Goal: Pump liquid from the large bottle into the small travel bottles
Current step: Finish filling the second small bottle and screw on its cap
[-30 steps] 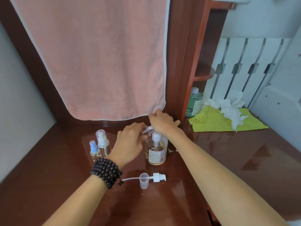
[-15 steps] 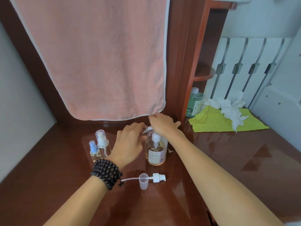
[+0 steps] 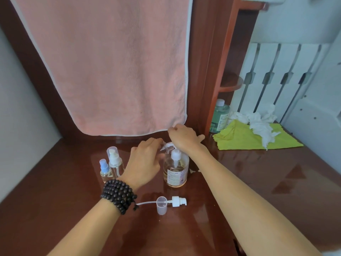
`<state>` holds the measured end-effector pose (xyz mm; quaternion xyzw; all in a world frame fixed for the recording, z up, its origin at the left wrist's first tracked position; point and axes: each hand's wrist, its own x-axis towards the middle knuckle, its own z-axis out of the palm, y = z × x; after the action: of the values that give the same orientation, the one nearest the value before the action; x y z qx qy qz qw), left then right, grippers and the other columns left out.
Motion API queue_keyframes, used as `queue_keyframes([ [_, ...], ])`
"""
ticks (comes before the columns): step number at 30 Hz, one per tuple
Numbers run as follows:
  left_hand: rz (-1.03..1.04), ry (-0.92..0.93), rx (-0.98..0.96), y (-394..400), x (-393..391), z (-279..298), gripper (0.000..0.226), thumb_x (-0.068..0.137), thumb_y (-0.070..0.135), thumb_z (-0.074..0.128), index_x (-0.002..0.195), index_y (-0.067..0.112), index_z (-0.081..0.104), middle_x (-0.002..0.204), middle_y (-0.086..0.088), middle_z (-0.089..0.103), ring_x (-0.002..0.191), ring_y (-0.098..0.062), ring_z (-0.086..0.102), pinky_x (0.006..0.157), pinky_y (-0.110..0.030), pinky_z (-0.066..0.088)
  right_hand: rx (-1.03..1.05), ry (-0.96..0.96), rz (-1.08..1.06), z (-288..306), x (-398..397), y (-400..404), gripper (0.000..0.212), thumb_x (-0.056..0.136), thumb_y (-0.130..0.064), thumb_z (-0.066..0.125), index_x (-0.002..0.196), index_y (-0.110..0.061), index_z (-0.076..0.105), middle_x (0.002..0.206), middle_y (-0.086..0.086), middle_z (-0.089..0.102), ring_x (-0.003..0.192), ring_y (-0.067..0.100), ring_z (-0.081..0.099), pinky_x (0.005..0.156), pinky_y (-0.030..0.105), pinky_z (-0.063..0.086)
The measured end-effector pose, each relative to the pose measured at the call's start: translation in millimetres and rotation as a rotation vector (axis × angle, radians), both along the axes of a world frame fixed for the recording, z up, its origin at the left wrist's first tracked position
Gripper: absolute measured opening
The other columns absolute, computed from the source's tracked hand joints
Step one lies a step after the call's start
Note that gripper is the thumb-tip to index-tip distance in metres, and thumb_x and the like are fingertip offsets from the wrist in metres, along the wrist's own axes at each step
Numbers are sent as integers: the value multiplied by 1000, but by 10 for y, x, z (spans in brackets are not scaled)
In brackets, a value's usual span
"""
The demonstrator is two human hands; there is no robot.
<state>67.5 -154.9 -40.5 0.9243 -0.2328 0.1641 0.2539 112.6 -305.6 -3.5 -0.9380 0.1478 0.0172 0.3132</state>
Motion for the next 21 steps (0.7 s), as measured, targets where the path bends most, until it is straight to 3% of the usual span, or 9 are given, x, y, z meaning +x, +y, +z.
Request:
queue_keyframes([
  [4,15,0,25,-18,-2,-45,32,88,14,60,119,20,56,104,6,57,95,-24,56,79,-48,47,31,70,-49,-125,2,17,26,97,-18,28,109,-18,51,132,10,56,129,34,46,112,56,21],
  [8,23,24,27,-43,-21,-108,32,86,13,61,117,20,56,103,5,58,95,-26,57,76,-49,50,48,109,-63,-141,-63,20,40,101,-19,28,130,-15,54,137,13,55,134,35,44,112,55,17],
  [15,36,-28,37,-8,-27,44,29,89,17,61,117,21,56,106,8,58,97,-22,55,80,-43,44,115,112,2,97,-52,-28,51,98,-45,24,128,-19,55,130,6,57,128,32,48,109,58,19],
  [18,32,-15,35,3,-34,33,27,88,16,61,114,21,56,103,8,57,95,-23,55,78,-42,44,156,99,-1,-49,30,36,38,96,-36,23,109,-16,53,126,13,57,119,37,51,110,61,31],
  [21,23,-5,20,-21,-37,-36,28,86,14,62,113,20,57,99,7,57,92,-24,56,76,-46,48,147,106,-51,-100,15,54,40,100,-24,26,128,-13,54,136,16,57,130,40,49,113,58,29],
])
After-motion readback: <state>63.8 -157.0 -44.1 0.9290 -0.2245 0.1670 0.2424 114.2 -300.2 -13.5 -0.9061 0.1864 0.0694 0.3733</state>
